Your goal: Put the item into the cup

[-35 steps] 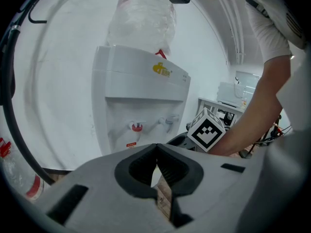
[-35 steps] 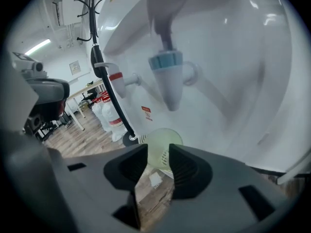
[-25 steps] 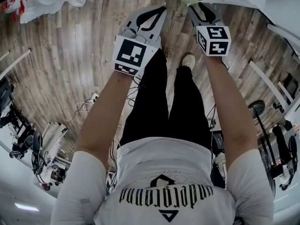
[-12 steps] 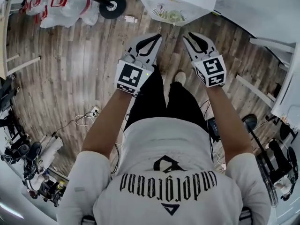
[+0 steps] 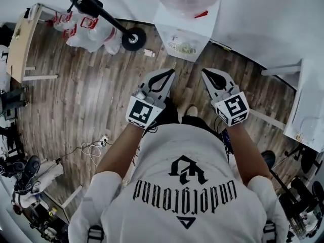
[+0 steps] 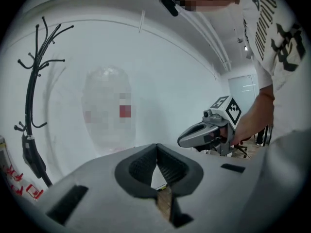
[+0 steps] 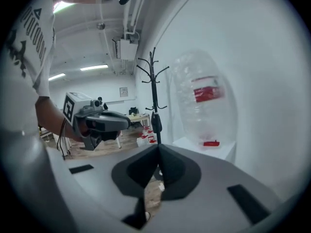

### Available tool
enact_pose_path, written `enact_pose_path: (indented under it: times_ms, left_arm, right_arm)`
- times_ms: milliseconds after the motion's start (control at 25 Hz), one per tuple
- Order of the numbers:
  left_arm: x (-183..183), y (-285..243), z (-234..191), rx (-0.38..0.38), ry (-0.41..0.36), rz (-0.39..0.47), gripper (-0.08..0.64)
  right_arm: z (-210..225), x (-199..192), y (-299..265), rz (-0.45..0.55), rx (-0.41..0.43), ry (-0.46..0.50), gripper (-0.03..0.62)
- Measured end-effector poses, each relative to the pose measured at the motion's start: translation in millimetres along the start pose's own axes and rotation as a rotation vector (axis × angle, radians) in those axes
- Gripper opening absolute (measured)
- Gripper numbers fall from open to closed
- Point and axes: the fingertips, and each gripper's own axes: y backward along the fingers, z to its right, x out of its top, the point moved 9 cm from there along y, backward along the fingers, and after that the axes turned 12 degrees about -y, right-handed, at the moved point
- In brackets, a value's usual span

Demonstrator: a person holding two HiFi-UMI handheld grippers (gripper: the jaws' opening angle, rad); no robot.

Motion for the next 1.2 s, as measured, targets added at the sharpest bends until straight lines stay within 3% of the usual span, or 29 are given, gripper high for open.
enact_pose_path:
  times_ms: [80,400,600,840,1200]
  left_arm:
    - [21.2,7.0,9.7,0.006,0.027,0.011,0.008]
    - [69.8,24.2,45.9,0.010,0.006,0.036,0.008]
    - [81.8,38.2,63.0,0.041,-0.031,0.051,0.008]
    - [115.3,60.6,80.3,0.084,0.045,0.036,0.008]
    - [118.8,99.2,90.0,0.081,0.027,0.020,0.008]
  right_arm:
    - [-12.0,13.1,17.4,0.021,0.030,0.032,0.006]
    - [-47.5,51.6,82.3,0.119,0.121,0.164,0.006]
    - [-52.3,53.1,107.2,0.135,0.158,0.166,0.006]
    - [-66.9,61.8,126.0,0.142,0.211,0.172,0.005]
    - [-99.5,61.0,139.8,0.166,0.211,0.163,0.005]
